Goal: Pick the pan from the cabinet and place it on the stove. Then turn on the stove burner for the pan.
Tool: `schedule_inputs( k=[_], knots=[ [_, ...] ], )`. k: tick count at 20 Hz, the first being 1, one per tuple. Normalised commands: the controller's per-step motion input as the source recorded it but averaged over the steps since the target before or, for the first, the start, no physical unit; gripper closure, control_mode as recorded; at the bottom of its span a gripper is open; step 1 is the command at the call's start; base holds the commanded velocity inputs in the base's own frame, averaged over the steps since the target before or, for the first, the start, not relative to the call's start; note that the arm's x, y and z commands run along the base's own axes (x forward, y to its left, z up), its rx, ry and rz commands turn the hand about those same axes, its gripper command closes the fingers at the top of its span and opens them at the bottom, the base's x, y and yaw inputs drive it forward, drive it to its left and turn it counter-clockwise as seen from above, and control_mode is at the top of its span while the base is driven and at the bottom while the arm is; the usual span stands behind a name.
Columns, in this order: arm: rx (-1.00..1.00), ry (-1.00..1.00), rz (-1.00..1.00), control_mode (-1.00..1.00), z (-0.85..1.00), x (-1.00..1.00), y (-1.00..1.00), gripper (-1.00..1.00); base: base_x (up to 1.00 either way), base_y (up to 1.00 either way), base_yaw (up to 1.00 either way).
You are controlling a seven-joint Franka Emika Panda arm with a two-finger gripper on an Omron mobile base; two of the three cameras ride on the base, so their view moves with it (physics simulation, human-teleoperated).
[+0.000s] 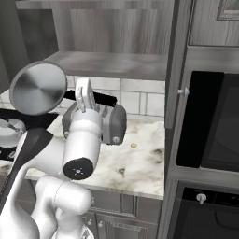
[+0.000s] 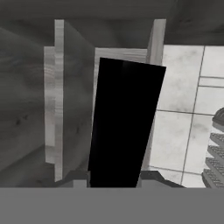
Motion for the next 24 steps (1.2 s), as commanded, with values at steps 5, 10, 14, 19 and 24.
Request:
schedule_inputs(
  k=[5, 10, 14, 19, 24],
  knots=[
    [0.0, 0.0, 0.0, -1.0, -0.02, -0.07, 0.01, 1.0, 0.0, 0.0, 0.0],
    [0.0, 0.0, -0.01, 1.0, -0.17, -0.33, 0.0, 1.0, -0.11, 0.0, -0.01],
    [0.0, 0.0, 0.0, 1.0, 0.0, 0.0, 0.0, 1.0, -0.57, 0.0, -0.06],
    [0.0, 0.0, 0.0, 1.0, 0.0, 0.0, 0.0, 1.0, -0.62, 0.01, -0.05],
    [0.0, 0.0, 0.0, 1.0, 0.0, 0.0, 0.0, 1.0, -0.57, 0.19, -0.09]
  ],
)
